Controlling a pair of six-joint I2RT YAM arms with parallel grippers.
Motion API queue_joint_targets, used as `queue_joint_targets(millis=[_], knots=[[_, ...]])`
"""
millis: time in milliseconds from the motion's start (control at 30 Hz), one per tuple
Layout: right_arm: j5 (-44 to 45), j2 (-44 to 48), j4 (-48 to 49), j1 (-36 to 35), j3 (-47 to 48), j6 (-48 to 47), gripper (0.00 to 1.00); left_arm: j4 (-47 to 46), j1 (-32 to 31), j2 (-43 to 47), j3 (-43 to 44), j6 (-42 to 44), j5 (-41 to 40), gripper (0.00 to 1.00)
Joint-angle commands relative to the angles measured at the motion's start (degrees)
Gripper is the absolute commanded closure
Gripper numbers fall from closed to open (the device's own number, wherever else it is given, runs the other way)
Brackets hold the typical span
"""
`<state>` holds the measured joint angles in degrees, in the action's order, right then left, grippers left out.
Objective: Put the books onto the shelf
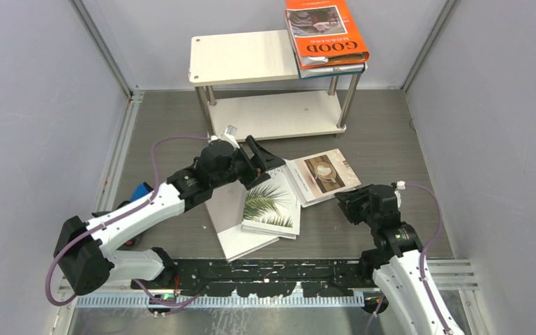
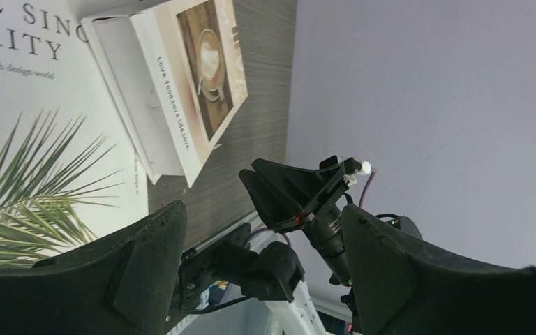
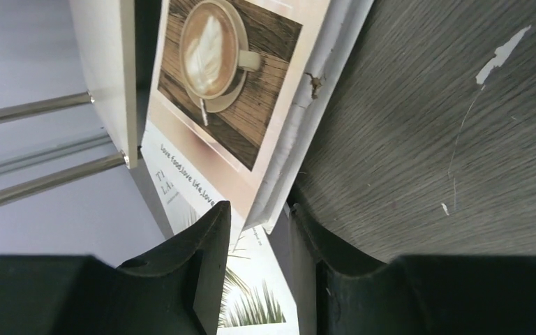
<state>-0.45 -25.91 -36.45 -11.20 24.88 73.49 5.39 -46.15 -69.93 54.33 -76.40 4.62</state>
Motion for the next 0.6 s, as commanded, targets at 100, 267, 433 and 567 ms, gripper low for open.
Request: queue_joint_targets(millis=[100,267,433,567], knots=[[-3.68,-2.88,11.43,-0.39,-4.71,3.04,0.59,-5.06,-0.45,-2.09,-2.23,1.35,2.35,0.19],[-3.86,-5.51,17.37,-0.39,-6.9,4.2,0.59,-6.61,-0.43,-3.73,-2.55,2.57,3.27,0.2],[-3.7,-8.46,21.76,-0.38,-8.42,4.87,0.59,-7.45,-0.43,-5.33,-2.9,3.12,4.39,0.2],[-3.68,-10.58,25.53,-0.35,-9.4,5.66,0.59,-8.52,-0.43,-6.49,-3.33,3.25,5.2,0.2]])
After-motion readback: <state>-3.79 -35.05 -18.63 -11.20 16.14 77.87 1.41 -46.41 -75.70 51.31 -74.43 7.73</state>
